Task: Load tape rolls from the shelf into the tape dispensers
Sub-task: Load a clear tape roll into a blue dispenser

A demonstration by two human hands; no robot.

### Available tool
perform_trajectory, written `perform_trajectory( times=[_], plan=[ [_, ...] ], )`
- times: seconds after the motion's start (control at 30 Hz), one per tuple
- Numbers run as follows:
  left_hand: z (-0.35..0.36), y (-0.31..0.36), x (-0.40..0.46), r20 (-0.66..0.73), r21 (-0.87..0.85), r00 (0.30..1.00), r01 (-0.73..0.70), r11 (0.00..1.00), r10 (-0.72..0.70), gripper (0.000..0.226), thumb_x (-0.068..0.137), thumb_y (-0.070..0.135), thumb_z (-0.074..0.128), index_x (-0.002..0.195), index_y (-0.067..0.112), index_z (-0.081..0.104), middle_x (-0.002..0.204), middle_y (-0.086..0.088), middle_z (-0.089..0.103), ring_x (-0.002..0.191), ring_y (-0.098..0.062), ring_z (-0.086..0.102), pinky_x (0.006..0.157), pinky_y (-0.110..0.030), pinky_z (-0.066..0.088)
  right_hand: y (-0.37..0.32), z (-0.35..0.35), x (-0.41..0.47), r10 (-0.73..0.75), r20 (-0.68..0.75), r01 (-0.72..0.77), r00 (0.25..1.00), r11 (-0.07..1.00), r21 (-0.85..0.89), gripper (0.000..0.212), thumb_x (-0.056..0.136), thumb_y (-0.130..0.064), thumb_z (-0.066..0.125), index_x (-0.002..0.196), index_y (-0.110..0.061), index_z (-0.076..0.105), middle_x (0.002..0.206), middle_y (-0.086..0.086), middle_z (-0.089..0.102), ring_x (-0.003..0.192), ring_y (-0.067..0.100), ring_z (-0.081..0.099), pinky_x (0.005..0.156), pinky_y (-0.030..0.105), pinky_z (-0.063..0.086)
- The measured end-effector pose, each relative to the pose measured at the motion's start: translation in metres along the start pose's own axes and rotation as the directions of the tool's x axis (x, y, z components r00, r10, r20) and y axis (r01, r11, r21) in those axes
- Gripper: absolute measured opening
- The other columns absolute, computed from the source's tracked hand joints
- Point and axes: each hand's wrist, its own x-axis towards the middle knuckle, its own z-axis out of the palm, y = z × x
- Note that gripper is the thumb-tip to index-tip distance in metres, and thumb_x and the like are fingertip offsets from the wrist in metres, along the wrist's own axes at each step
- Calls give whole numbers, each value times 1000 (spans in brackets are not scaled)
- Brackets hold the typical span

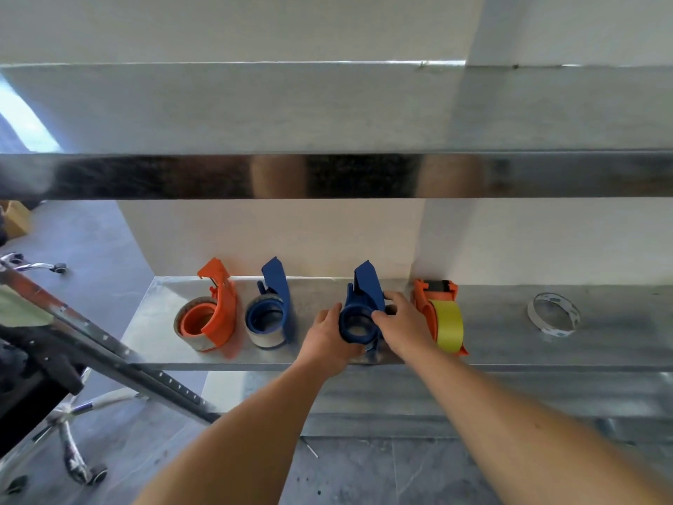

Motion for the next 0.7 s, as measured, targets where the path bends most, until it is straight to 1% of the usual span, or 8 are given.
perform_trajectory(
  times=[0.1,0.2,0.27,0.33,0.4,0.47,0.57,0.7],
  plan=[
    [1,-3,2,-4,32,1000,-26,999,26,93,79,32,80,153,17,26,146,-2,37,128,-20,46,97,-20,36,-1,3,-1,-1,0,1,1000,1000,8,45,94,-25,58,137,-25,46,107,-5,59,77,8,58,55,14,43],
    [1,-2,7,-24,84,998,-55,995,57,83,78,35,79,147,19,35,140,-2,39,120,-21,50,94,-21,40,0,3,-2,-9,-6,9,1000,1000,2,44,94,-24,57,137,-24,46,104,-5,58,73,6,57,52,13,42],
    [1,-1,9,-30,104,997,-74,992,77,76,77,36,79,141,18,41,135,-3,43,115,-21,52,92,-24,42,0,1,-1,-19,-7,19,1000,1000,-4,44,95,-23,57,137,-23,47,110,-2,59,78,8,57,53,11,40],
    [0,-2,10,-32,115,995,-90,989,94,75,77,39,80,139,18,44,133,-3,45,114,-22,53,92,-25,43,0,-1,0,-21,-7,21,1000,1000,-7,44,95,-22,56,138,-23,47,121,1,61,85,11,57,54,11,39],
    [-4,-4,11,-29,127,994,-102,987,107,75,77,40,79,139,19,44,133,-2,45,115,-22,52,91,-24,42,0,-3,2,-18,-6,18,1000,1000,-13,44,95,-20,55,139,-23,47,126,2,61,89,14,58,58,14,42],
    [-10,-8,11,-11,137,994,-105,985,107,75,78,37,78,141,19,42,136,-3,44,118,-22,51,89,-22,39,1,-5,4,-21,8,21,1000,999,-37,45,95,-18,53,140,-24,47,129,2,60,89,14,58,62,17,44],
    [-20,-14,12,20,156,994,-107,982,105,78,79,34,78,145,19,39,141,-3,43,121,-23,50,94,-24,39,0,-6,7,-25,18,27,1000,997,-69,45,95,-16,51,140,-24,48,129,2,60,85,14,58,57,16,42],
    [-26,-17,15,52,166,994,-102,981,94,83,78,31,79,148,18,36,145,-4,41,125,-23,48,96,-22,37,-4,-7,9,-31,9,31,999,996,-83,43,94,-13,51,136,-23,51,128,3,62,91,16,58,71,25,46]
  ],
)
